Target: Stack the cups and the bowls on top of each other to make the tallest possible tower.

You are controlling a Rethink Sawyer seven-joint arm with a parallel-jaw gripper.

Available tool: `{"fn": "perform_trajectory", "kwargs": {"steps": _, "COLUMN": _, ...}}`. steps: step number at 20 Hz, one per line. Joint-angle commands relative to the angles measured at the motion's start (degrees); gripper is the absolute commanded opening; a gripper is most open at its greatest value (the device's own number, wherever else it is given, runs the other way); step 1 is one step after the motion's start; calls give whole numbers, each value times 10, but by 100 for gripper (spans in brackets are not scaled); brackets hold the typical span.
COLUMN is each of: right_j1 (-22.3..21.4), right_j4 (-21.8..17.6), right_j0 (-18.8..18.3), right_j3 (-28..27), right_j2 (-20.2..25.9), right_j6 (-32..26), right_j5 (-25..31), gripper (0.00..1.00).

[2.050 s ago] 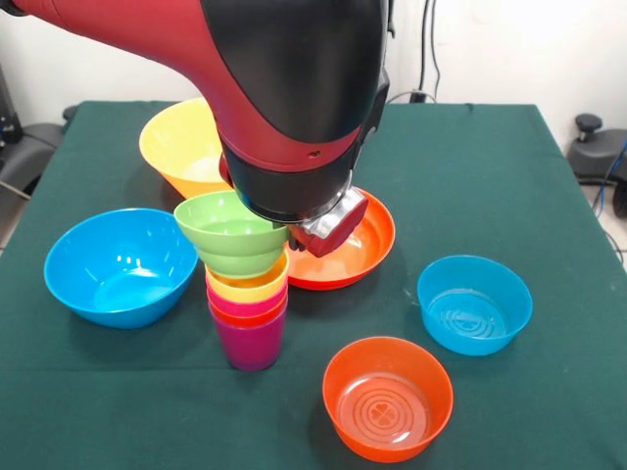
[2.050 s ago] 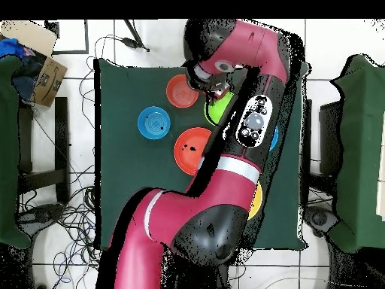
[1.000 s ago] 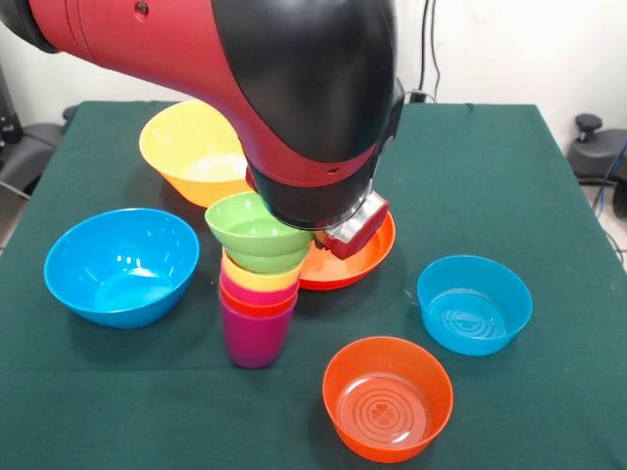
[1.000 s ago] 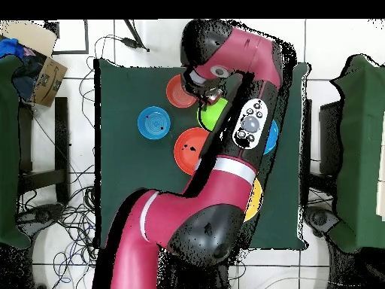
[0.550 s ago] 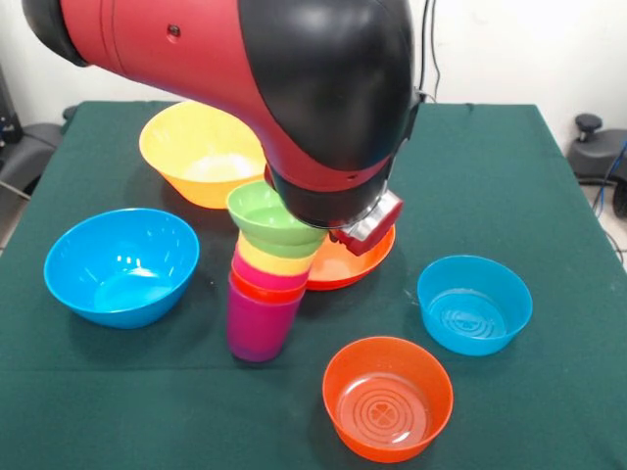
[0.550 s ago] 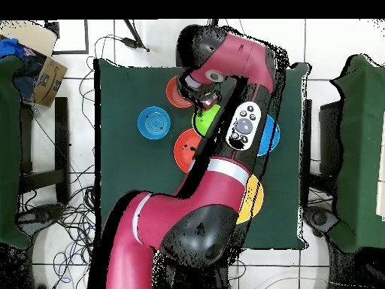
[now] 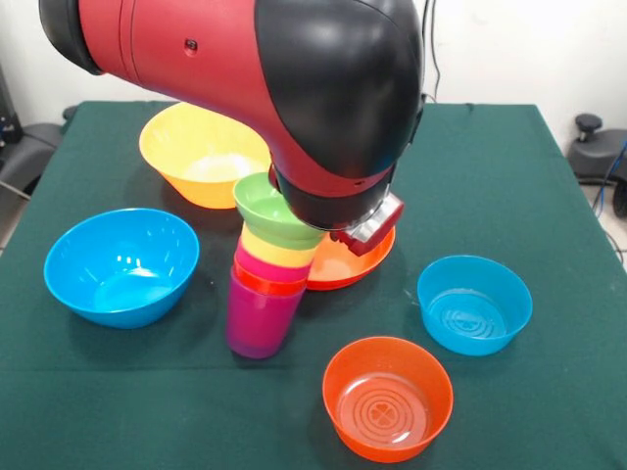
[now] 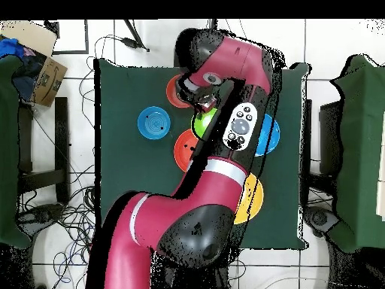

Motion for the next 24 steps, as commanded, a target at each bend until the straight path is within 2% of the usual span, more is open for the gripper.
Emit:
{"fn": "perform_trajectory", "kwargs": {"steps": 1, "right_j1": 0, "right_j4": -57, "right_j0": -5, "right_j3": 24, "right_j2": 68, "right_j6": -71, "right_j5": -112, "gripper": 0}}
{"fn": "perform_trajectory", "kwargs": {"steps": 4, "right_j1": 6, "right_j4": -61, "right_j0": -11, "right_j3": 2, "right_j2": 62, "right_j6": -76, "right_j5": -121, "gripper": 0}}
{"fn": "perform_trajectory", "kwargs": {"steps": 11, "right_j1": -2, "right_j4": -54, "right_j0": -16, "right_j3": 3, "right_j2": 82, "right_j6": -82, "right_j5": -157, "gripper": 0}}
{"fn": "perform_trajectory", "kwargs": {"steps": 24, "right_j1": 4, "right_j4": -45, "right_j0": -27, "right_j3": -6, "right_j2": 96, "right_j6": -90, "right_j5": -123, "gripper": 0}}
